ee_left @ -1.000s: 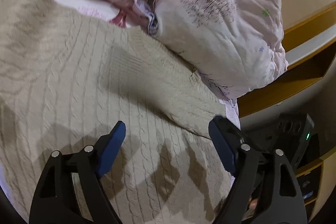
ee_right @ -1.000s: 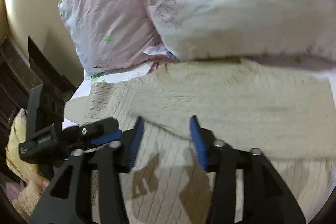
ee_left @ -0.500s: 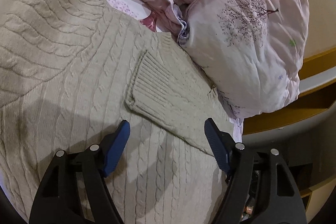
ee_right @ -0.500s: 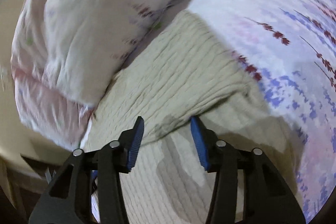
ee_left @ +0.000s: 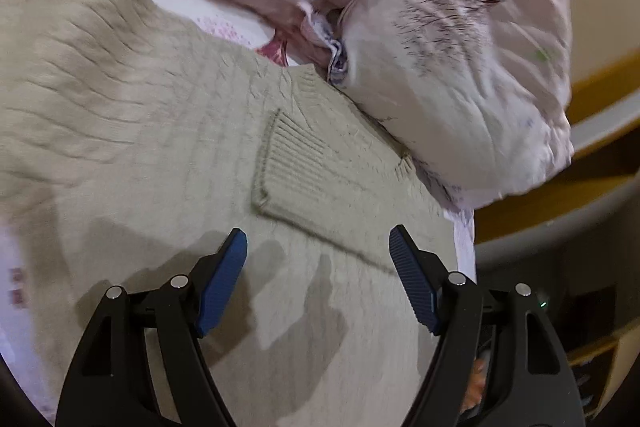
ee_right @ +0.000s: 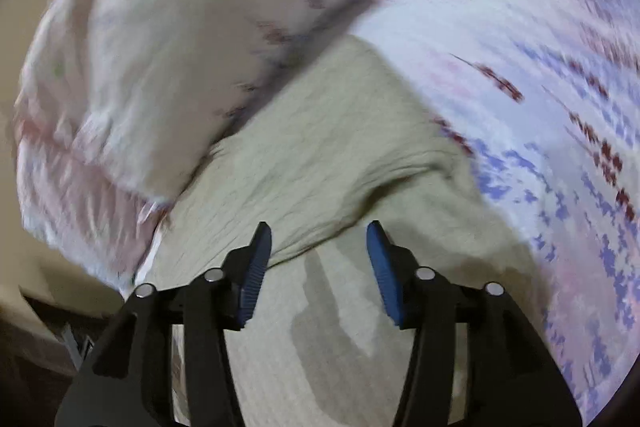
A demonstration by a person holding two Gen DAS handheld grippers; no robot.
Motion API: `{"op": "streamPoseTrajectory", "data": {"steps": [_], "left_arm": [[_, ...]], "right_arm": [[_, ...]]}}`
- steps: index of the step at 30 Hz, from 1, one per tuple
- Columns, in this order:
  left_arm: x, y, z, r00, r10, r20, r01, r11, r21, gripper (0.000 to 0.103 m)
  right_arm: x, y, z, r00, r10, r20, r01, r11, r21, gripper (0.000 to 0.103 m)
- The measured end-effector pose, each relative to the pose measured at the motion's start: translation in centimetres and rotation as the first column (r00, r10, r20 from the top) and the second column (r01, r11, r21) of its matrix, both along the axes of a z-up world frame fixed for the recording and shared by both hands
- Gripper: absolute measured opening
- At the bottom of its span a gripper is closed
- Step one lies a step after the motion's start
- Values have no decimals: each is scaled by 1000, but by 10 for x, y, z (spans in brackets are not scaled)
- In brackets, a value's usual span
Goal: Fold small clothes
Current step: 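Move the left gripper to the other sleeve cuff and grasp it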
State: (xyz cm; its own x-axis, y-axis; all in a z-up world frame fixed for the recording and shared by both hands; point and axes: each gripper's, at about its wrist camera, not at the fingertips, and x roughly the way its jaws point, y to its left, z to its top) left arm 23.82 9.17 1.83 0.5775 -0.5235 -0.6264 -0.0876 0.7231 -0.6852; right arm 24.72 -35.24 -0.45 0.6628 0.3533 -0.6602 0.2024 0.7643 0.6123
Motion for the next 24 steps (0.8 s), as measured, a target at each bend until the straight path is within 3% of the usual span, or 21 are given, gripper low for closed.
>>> {"op": "streamPoseTrajectory", "data": {"steps": [4, 8, 13, 15, 18, 21, 24], "left_arm": [[-40, 42, 12, 998, 44, 35, -45, 999, 23, 76], [-81, 113, 18, 975, 218, 47, -220, 973, 62, 76], [-112, 198, 10, 887, 462, 21, -462, 883, 81, 76], [-118, 226, 5, 842, 539, 2, -538, 841, 62, 76], [-121, 257, -4, 784, 620, -33, -621, 784, 5, 76], [-117, 277, -10, 742, 668, -53, -670, 741, -47, 76], [-109, 287, -16, 713, 698, -60, -701, 711, -54, 75]], "right_arm": [[9, 53, 19, 985, 170, 40, -163, 978, -130, 51], [33, 105, 18, 961, 276, 17, -263, 930, -258, 51], [55, 147, -2, 926, 369, -82, -376, 875, -305, 64], [47, 152, 0, 923, 380, -57, -376, 866, -330, 73], [38, 144, 1, 923, 383, -41, -378, 882, -281, 74], [34, 134, 4, 925, 378, -36, -375, 898, -228, 74], [33, 133, 4, 919, 392, -44, -394, 902, -176, 74]]}}
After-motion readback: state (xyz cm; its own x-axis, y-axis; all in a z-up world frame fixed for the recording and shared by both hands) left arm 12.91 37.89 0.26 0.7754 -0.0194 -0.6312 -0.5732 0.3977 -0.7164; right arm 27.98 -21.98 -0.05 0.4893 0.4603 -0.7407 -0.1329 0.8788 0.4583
